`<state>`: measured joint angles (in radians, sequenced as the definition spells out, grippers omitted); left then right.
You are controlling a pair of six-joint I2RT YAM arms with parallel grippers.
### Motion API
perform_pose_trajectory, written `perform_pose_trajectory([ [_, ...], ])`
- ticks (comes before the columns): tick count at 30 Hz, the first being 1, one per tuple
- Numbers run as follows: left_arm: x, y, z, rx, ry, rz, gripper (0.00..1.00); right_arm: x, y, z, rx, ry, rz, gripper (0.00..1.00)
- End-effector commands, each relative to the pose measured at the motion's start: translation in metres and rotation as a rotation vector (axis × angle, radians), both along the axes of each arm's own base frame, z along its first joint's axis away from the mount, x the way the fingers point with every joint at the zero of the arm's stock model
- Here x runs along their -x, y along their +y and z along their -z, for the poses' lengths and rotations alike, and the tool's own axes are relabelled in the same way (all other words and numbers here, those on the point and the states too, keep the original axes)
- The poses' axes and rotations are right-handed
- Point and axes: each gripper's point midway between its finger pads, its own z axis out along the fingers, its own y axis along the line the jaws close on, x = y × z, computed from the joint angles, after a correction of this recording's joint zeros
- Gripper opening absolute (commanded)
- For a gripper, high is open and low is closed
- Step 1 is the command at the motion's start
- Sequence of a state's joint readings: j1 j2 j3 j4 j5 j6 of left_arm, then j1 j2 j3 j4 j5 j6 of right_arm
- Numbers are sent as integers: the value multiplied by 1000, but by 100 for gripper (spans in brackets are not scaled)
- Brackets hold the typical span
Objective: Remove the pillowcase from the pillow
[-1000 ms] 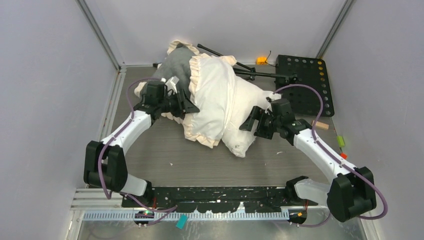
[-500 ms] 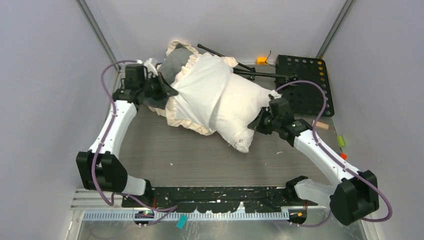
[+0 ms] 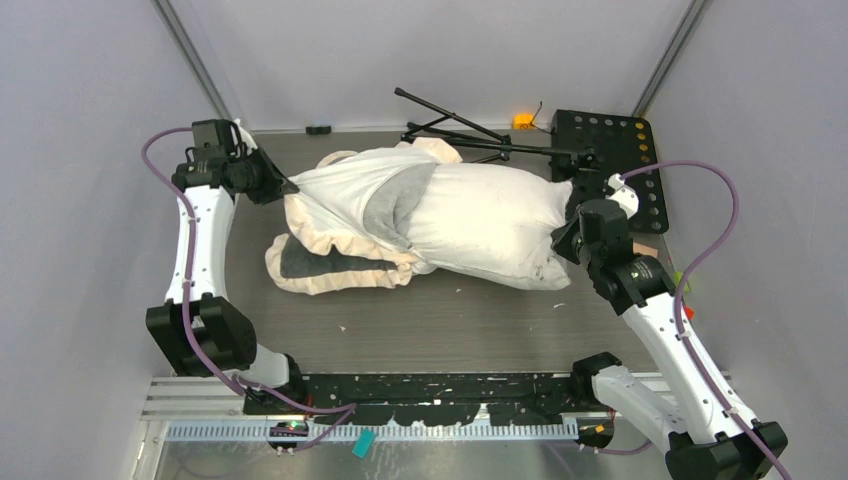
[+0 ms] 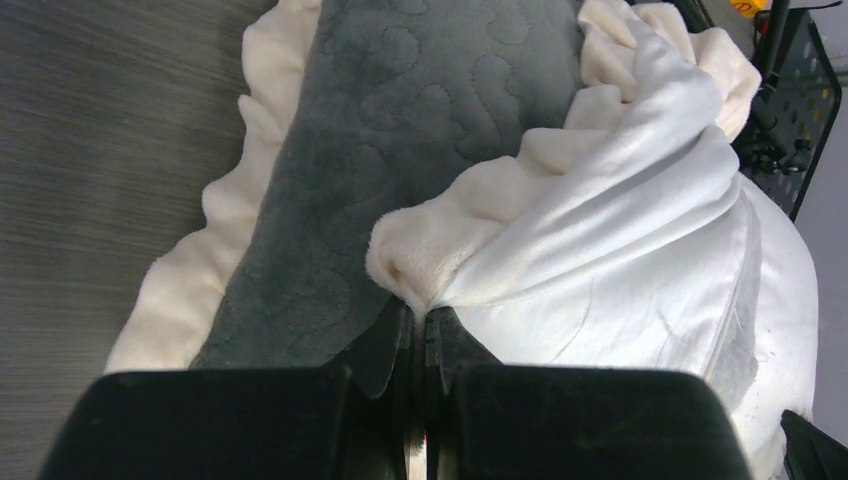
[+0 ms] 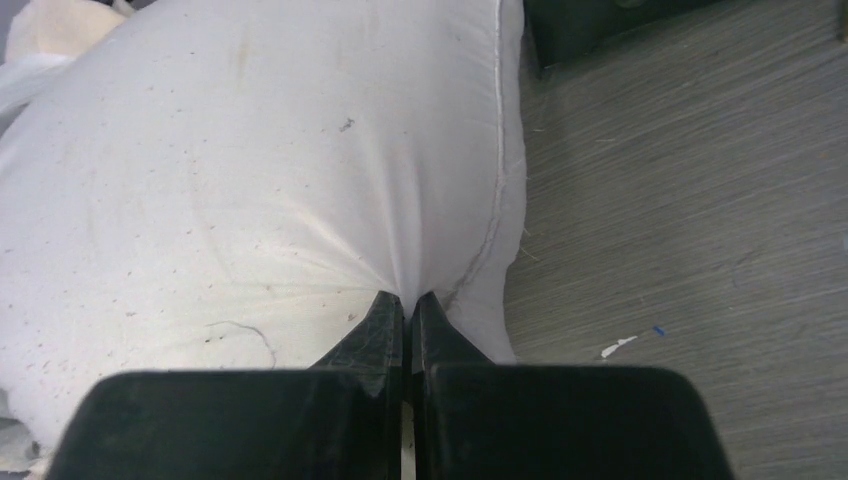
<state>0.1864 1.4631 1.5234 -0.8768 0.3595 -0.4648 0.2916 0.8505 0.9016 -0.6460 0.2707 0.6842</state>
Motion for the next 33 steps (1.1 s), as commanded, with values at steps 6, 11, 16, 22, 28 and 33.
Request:
perform_pose_trajectory([
  [6,0,16,6,-46,-68,-66,3,2,-7,-22,93,-31,-81,16],
  [11,30,-19,-17,-111,-106,30,56,4,22,-32,48,0,-255,85],
  [16,64,-66,-45,-213,-206,118,100,7,36,-37,36,62,-338,88],
  [22,81,-128,-66,-234,-314,280,100,8,62,-18,89,132,-419,89],
  [28,81,-182,-59,-320,-323,430,100,3,77,-1,128,189,-442,90],
  [33,74,-209,-49,-401,-317,474,100,-6,73,13,166,213,-404,91],
])
